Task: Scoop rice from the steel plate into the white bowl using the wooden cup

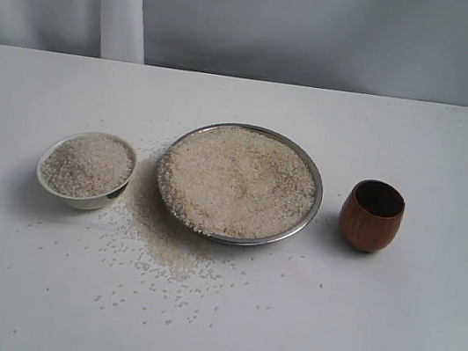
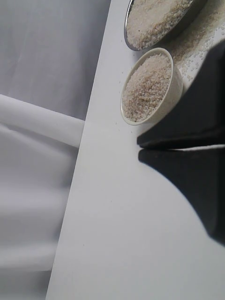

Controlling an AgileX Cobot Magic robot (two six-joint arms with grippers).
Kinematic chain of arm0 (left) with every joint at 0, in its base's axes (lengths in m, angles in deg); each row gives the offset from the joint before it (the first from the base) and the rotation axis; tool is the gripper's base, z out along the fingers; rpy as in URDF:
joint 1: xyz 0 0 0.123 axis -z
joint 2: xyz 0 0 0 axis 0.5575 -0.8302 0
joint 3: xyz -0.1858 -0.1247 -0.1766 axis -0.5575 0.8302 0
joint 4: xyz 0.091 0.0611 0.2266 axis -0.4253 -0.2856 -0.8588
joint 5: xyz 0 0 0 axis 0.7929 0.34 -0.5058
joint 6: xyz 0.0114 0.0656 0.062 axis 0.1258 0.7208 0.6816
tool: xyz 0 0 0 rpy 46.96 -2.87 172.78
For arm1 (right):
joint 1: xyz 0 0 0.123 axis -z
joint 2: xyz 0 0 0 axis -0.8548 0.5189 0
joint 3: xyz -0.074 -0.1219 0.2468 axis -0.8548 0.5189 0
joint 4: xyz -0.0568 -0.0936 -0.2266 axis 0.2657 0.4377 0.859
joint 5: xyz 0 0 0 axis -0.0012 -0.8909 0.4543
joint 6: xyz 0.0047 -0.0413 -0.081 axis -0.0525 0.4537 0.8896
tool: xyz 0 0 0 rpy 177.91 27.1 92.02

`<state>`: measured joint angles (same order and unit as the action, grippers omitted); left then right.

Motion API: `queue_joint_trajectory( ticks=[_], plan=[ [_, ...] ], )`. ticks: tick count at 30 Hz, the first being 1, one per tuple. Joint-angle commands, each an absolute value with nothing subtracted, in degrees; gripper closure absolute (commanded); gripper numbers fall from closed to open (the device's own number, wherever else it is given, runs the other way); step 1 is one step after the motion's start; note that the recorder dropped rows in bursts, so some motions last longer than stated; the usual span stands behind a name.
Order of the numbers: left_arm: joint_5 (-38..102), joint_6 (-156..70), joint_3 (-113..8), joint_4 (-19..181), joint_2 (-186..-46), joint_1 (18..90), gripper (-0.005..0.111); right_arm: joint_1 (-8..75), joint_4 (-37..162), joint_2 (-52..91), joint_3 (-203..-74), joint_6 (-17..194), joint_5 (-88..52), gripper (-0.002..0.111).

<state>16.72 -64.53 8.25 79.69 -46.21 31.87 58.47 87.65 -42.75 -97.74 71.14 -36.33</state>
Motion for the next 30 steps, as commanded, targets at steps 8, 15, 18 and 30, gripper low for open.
queue_joint_trajectory(
  ticks=[8, 15, 18, 30],
  plan=[
    [17.1, -64.8, 8.1, 79.8, -46.1, 32.1, 0.107, 58.9, 67.4, -43.8, -94.3, 91.3, -36.3, 0.108],
    [17.1, -64.8, 8.1, 79.8, -46.1, 32.1, 0.107, 59.0, 72.2, -49.7, -85.6, 83.2, -32.2, 0.108],
    [17.1, -64.8, 8.1, 79.8, -46.1, 32.1, 0.107, 62.9, 72.2, -51.8, -85.3, 83.3, -36.5, 0.108],
    [17.1, -64.8, 8.1, 79.8, -46.1, 32.1, 0.107, 64.6, 65.9, -52.2, -74.7, 86.4, -30.9, 0.108]
  ],
)
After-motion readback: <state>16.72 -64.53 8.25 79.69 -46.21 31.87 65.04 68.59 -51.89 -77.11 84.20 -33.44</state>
